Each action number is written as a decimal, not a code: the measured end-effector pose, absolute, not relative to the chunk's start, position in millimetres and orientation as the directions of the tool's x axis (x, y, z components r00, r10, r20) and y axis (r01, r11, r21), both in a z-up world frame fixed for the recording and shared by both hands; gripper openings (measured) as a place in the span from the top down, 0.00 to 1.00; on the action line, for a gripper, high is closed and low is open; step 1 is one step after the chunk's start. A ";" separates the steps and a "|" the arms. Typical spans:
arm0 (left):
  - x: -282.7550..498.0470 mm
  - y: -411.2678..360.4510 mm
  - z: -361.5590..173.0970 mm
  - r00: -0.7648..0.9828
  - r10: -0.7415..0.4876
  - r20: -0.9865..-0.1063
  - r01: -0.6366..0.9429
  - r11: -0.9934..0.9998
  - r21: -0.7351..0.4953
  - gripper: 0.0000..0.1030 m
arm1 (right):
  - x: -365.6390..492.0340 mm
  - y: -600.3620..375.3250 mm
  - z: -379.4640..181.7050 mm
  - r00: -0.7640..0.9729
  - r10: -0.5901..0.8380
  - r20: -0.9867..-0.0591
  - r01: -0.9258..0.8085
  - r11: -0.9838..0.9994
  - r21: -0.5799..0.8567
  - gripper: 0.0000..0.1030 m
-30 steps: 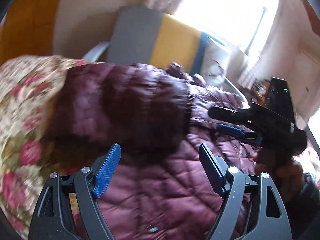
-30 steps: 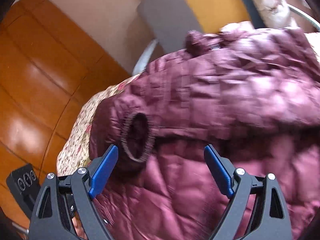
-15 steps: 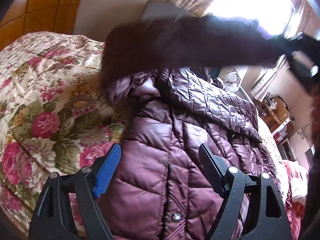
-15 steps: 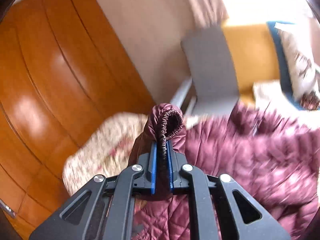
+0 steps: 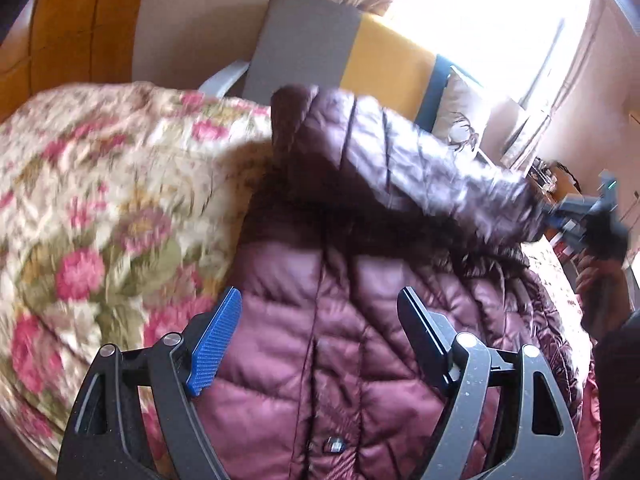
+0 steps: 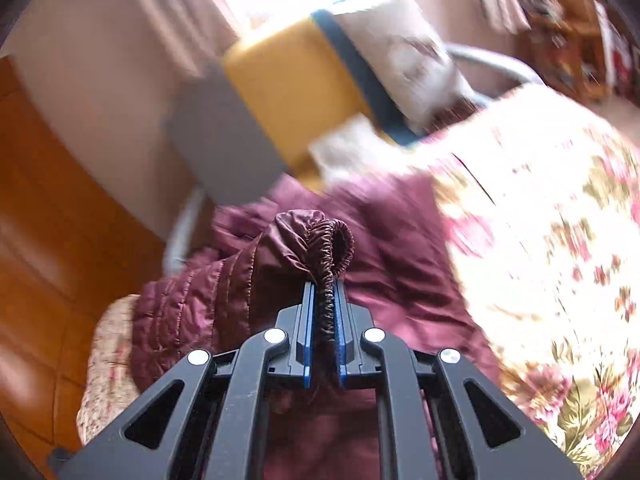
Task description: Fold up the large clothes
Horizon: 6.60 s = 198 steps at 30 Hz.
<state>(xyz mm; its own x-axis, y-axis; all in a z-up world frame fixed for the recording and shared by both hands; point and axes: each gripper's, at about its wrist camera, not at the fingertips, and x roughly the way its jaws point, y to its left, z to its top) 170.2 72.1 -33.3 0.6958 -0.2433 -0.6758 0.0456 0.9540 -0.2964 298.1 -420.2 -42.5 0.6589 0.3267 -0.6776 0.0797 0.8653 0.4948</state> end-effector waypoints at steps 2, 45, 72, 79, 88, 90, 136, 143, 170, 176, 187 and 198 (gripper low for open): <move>181.9 72.7 -15.6 0.723 -0.236 -0.649 0.061 0.958 -0.280 0.23 | 298.8 -427.7 -52.9 0.644 0.318 -0.696 0.098 0.868 0.487 0.92; 380.2 20.3 -48.7 0.698 -0.071 -0.713 0.028 0.997 -0.072 0.30 | 354.9 -312.1 -92.1 0.646 0.149 -0.749 -0.177 0.983 0.044 0.25; 351.8 23.7 -31.9 0.740 -0.067 -0.669 -0.013 0.993 -0.114 0.18 | 375.6 -232.5 -75.1 0.579 0.348 -0.737 -0.328 0.927 0.180 0.08; 275.1 36.2 1.0 0.787 -0.045 -0.615 -0.047 0.990 -0.132 0.18 | 310.7 -265.6 -36.7 0.631 0.381 -0.676 -0.311 0.922 0.230 0.03; 199.1 47.9 -2.0 0.778 -0.036 -0.628 -0.060 0.990 -0.131 0.18 | 233.9 -329.4 -42.7 0.614 0.314 -0.724 -0.213 0.949 0.232 0.02; 185.0 51.5 -6.6 0.772 -0.038 -0.635 -0.059 0.990 -0.130 0.18 | 218.7 -347.4 -47.0 0.608 0.290 -0.739 -0.181 0.957 0.227 0.02; -17.7 144.3 43.0 0.617 -0.655 -0.437 0.287 0.704 -0.650 0.76 | -41.7 -480.0 66.3 0.446 0.672 -0.591 -0.400 0.740 0.540 0.85; -11.8 166.6 67.2 0.665 -0.694 -0.277 0.284 0.578 -0.765 0.76 | -28.1 -485.1 92.7 0.524 0.765 -0.374 -0.418 0.614 0.670 0.85; 321.0 170.7 19.6 0.637 -0.633 -0.439 -0.114 0.486 -0.867 0.40 | 305.4 -509.5 20.6 0.607 0.720 -0.337 -0.027 0.442 0.897 0.02; 317.0 202.3 28.0 0.735 -0.495 -0.463 -0.148 0.549 -0.823 0.22 | 300.8 -514.9 33.7 0.647 0.681 -0.345 -0.077 0.508 0.858 0.02; 251.5 142.7 -37.3 0.580 -0.509 -0.636 0.112 0.823 -0.557 0.27 | 184.4 -516.4 -45.0 0.551 0.552 -0.625 -0.057 0.773 0.632 0.08; 184.8 144.6 -27.3 0.594 -0.568 -0.569 0.125 0.764 -0.633 0.83 | 135.2 -504.8 -20.5 0.526 0.603 -0.600 -0.161 0.763 0.626 0.81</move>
